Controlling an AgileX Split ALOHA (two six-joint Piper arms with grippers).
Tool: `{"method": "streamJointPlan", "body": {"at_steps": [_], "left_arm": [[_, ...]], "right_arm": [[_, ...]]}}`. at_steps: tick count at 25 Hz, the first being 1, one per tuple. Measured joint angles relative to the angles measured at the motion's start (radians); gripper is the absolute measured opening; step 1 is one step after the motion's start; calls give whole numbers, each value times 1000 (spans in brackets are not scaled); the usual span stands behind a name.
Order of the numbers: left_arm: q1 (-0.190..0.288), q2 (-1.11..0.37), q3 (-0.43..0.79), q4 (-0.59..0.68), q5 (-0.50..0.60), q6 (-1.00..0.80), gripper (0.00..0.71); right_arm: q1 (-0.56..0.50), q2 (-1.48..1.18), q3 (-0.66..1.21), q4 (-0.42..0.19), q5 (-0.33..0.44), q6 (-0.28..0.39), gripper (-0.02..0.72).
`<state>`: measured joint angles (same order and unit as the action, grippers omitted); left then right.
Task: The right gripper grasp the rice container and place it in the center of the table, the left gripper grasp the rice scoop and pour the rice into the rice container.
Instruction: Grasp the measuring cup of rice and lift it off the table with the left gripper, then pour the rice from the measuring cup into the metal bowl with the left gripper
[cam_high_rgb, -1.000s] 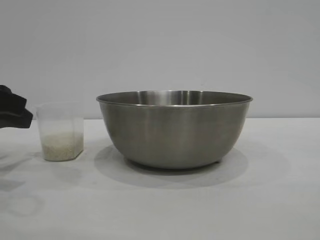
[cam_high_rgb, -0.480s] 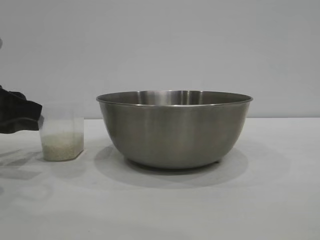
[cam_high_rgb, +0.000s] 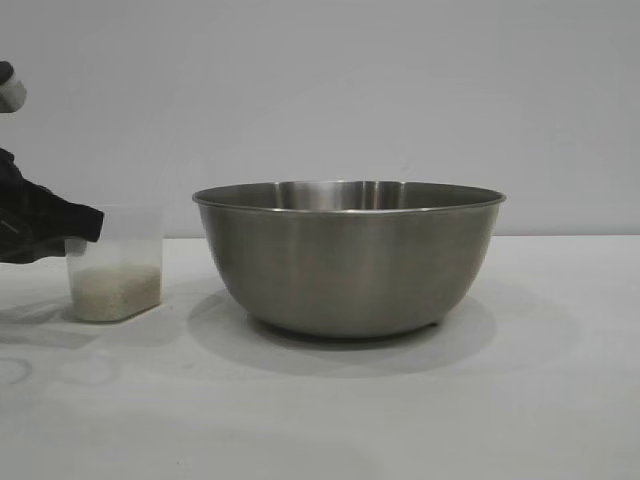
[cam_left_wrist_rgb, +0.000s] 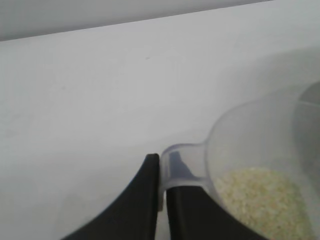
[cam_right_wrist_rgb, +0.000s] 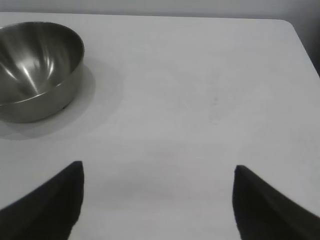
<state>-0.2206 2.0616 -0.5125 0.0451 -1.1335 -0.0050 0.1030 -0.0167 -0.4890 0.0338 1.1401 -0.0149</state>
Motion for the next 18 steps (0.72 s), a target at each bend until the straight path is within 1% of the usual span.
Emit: {"method": "streamJointPlan", "body": {"at_steps": [4, 8, 11, 14, 18], "left_arm": [[0, -51, -17, 0, 3, 22, 0], [0, -111, -56, 13, 3, 108, 0], [0, -135, -113, 88, 3, 214, 0], [0, -136, -184, 200, 3, 335, 0], [0, -136, -274, 293, 3, 403, 0]], "right_arm": [[0, 0, 0, 0, 0, 0, 573], [0, 0, 0, 0, 0, 0, 573], [0, 0, 0, 0, 0, 0, 573], [0, 0, 0, 0, 0, 0, 573], [0, 0, 0, 0, 0, 0, 573]]}}
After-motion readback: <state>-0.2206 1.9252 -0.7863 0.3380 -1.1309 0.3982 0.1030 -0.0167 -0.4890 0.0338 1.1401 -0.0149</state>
